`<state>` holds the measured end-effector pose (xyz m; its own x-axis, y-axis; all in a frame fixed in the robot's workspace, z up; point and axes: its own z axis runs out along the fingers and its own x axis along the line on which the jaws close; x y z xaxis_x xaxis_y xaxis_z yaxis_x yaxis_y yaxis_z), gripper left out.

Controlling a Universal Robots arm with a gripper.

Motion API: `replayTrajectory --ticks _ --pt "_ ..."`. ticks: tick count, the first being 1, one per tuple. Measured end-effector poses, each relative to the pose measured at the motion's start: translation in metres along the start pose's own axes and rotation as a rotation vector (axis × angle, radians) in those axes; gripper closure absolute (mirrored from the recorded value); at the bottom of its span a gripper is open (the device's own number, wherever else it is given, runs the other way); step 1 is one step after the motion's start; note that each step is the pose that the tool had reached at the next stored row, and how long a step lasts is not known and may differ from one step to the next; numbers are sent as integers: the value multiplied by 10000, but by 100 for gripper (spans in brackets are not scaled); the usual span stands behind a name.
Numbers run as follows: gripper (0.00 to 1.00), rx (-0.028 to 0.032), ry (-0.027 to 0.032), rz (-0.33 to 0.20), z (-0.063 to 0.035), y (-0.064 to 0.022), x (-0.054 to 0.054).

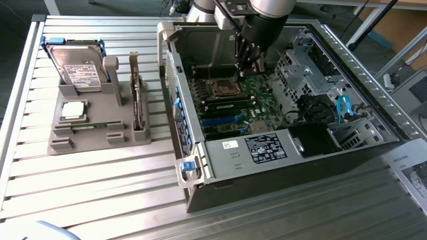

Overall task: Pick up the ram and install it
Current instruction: 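Press down the ram until it locks into place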

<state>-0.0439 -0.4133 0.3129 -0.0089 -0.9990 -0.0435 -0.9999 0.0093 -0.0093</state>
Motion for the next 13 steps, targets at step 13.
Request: replayTrajectory --ticks 13 --pt "90 -56 2 3 1 -129 -1"
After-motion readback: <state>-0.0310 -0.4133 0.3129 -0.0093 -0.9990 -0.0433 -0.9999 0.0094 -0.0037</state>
